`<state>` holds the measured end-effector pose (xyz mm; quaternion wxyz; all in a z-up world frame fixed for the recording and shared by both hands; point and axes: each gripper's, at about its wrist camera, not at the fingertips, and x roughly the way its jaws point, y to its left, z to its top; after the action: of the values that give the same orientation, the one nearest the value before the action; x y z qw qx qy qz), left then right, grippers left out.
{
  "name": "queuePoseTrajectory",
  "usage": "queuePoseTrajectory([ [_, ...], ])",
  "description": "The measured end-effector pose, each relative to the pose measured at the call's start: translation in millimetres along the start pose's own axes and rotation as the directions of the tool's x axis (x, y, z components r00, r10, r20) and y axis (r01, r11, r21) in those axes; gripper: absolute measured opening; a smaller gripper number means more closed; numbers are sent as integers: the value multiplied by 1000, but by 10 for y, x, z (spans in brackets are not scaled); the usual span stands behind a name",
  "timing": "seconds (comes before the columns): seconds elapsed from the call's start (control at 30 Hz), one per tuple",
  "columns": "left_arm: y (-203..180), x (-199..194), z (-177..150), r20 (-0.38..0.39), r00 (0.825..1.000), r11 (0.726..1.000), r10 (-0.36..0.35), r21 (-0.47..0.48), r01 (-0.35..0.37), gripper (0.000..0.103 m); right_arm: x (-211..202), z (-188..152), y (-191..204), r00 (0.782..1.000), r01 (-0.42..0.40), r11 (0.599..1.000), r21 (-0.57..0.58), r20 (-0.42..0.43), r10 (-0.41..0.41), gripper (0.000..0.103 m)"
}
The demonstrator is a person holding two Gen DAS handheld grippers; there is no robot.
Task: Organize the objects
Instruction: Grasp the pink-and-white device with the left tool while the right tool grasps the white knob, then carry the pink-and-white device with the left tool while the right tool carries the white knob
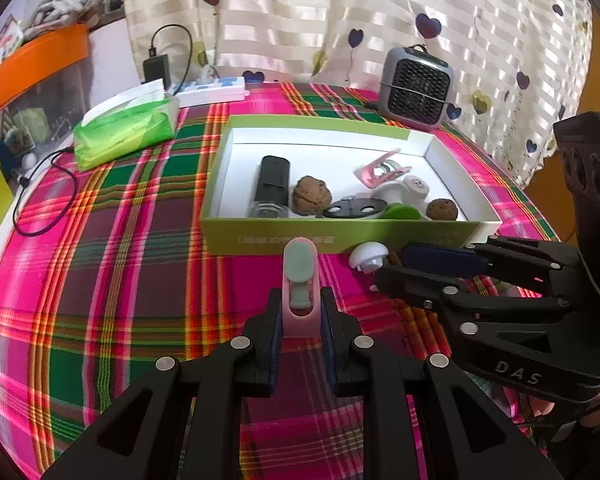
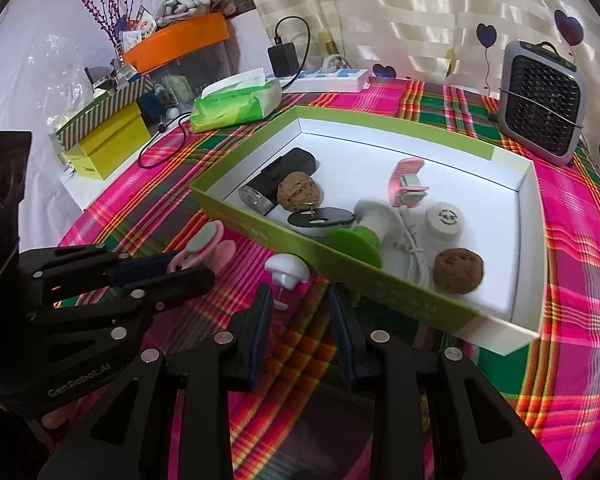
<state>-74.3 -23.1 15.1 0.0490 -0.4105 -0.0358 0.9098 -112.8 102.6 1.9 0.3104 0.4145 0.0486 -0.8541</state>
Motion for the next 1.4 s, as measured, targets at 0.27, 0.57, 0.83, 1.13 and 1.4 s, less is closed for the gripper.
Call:
queuePoseTrajectory([
  [0.27,29,-5,5,2,1000,1000,-8,-11,8,16,125,59,98,1000,9,1000,-26,-30,-9,31],
  [0.57,11,-16,11,18,1000,1000,-24,-12,24,16,53,41,102,1000,2,999,-39,-5,-3,23],
  [0.83,4,-68,41,47,998,999,-44,-15,45,16,-72,36,96,999,-6,999,-35,31,7,23],
  [1.13,-45,-173,144,82,995,998,-60,-7,61,16,-251,107,102,997,-4,999,-32,83,6,23],
  [1.4,-82,-163,231,79,996,999,-48,14,47,16,-334,163,71,994,6,1000,-28,105,-3,23],
])
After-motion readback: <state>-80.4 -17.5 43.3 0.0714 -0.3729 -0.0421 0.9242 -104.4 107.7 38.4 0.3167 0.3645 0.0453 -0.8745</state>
